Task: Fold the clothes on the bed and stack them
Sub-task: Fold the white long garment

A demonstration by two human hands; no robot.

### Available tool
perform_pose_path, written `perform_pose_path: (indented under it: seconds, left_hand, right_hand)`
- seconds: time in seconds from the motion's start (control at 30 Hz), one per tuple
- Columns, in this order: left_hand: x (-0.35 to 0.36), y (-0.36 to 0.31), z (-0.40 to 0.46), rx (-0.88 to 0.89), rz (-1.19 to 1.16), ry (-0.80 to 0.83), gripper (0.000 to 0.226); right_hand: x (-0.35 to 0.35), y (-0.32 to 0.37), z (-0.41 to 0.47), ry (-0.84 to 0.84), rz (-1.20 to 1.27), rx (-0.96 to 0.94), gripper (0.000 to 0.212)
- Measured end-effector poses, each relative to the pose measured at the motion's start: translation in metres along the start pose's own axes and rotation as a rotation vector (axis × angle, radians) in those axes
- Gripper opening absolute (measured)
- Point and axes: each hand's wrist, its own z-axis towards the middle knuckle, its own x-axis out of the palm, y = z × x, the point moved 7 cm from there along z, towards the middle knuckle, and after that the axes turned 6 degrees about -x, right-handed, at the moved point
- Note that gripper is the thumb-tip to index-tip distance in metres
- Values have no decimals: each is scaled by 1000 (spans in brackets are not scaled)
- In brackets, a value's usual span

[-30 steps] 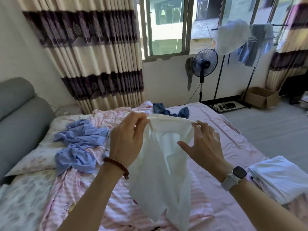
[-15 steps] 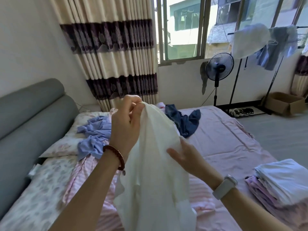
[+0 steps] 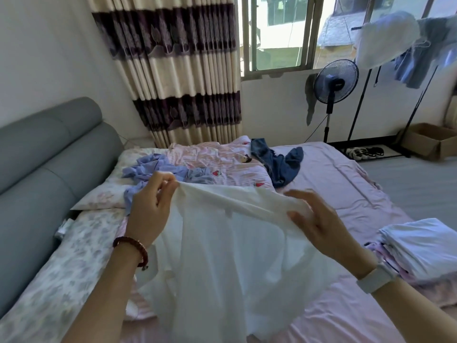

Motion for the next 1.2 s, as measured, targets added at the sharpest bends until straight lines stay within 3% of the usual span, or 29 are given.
perform_pose_path:
  seconds: [0.07, 0.13, 0.2, 0.23, 0.3, 0.4, 0.5, 0.6, 0.7, 0.8, 0.83, 0.93, 1.2]
  left_hand:
    - [0, 15, -7, -70, -35, 105, 12]
    - [9, 31, -15, -208, -105, 309, 24]
    - [20, 42, -32, -316, -155, 550, 20]
    - [22, 45, -41, -364, -200, 642, 12]
    - [20, 50, -55, -441, -313, 744, 42]
    - [19, 51, -69, -555, -572, 850, 48]
    - [23, 47, -63, -607, -718, 806, 46]
    - [31, 77, -43, -699, -753, 603, 47]
    - [54, 110, -24, -713, -640, 461, 15]
    - [83, 154, -5, -696, -443, 319, 20]
    - [93, 166, 2, -695, -409, 290, 20]
    - [120, 212, 30, -692, -316, 195, 16]
    - [225, 351, 132, -663, 5, 175, 12]
  right_hand:
    - [11, -4, -4, 197, -235, 26, 36]
    - [26, -25, -9, 476, -301, 216, 44]
    - [36, -32, -20, 691, -64, 316, 69]
    - [38, -30, -26, 755, 46, 324, 69]
    - [35, -23, -35, 858, 311, 406, 53]
    - [32, -11, -44, 956, 699, 580, 32]
    - [39, -15, -33, 892, 898, 638, 39]
    - [54, -38, -15, 718, 960, 708, 44]
    - [76, -76, 0, 529, 905, 818, 57]
    - [100, -117, 17, 336, 697, 869, 71]
    - [107, -131, 24, 270, 612, 858, 63]
    - [135, -171, 46, 152, 377, 817, 12]
    - [248, -340, 99, 63, 33, 938, 21]
